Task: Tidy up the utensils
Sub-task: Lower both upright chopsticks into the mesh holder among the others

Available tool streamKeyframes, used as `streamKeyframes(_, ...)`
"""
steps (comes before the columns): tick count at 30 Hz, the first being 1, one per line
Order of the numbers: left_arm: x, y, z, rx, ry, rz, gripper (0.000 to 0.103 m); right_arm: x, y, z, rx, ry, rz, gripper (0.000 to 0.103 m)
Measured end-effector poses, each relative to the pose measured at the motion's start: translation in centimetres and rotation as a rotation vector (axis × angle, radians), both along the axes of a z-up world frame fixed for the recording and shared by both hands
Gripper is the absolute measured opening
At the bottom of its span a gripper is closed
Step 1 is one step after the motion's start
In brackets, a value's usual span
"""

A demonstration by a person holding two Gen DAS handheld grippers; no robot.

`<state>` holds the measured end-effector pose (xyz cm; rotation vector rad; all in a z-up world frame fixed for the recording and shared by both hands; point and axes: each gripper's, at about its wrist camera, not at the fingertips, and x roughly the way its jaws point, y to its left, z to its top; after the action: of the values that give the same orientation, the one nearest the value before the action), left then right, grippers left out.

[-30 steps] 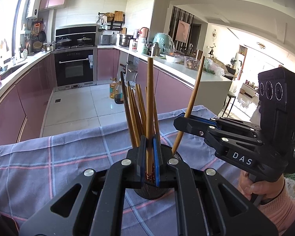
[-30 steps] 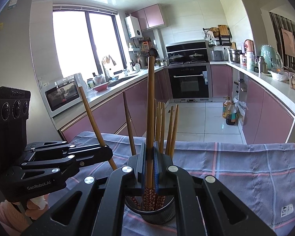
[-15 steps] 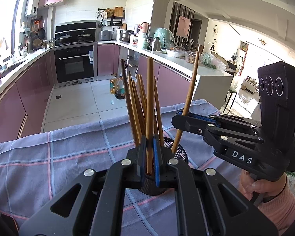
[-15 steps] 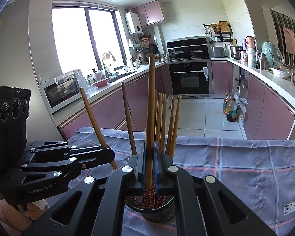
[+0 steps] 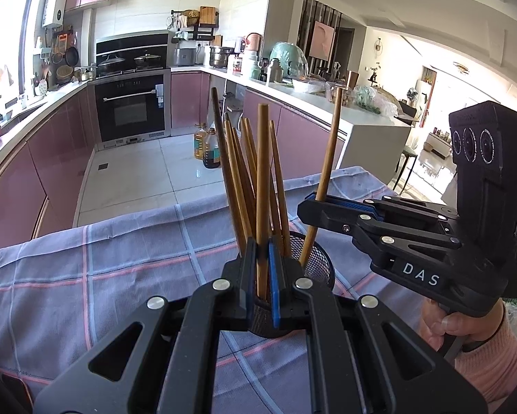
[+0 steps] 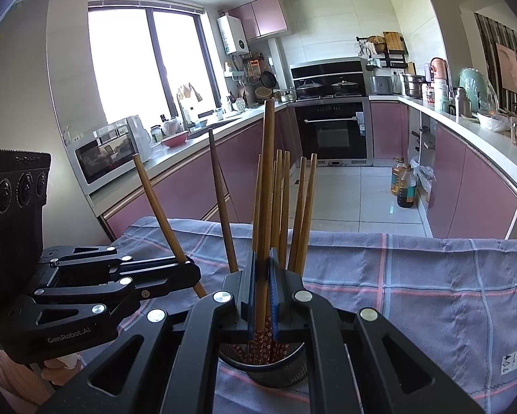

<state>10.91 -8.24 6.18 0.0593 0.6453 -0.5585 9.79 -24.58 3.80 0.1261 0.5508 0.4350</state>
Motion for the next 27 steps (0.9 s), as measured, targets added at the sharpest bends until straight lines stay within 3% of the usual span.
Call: streamKeyframes(27,2.6,-0.2,-1.7,0.007,0.018,0.032,0.008,1.4,0.2,-1.2,-0.007,0.034,0.004,0.007)
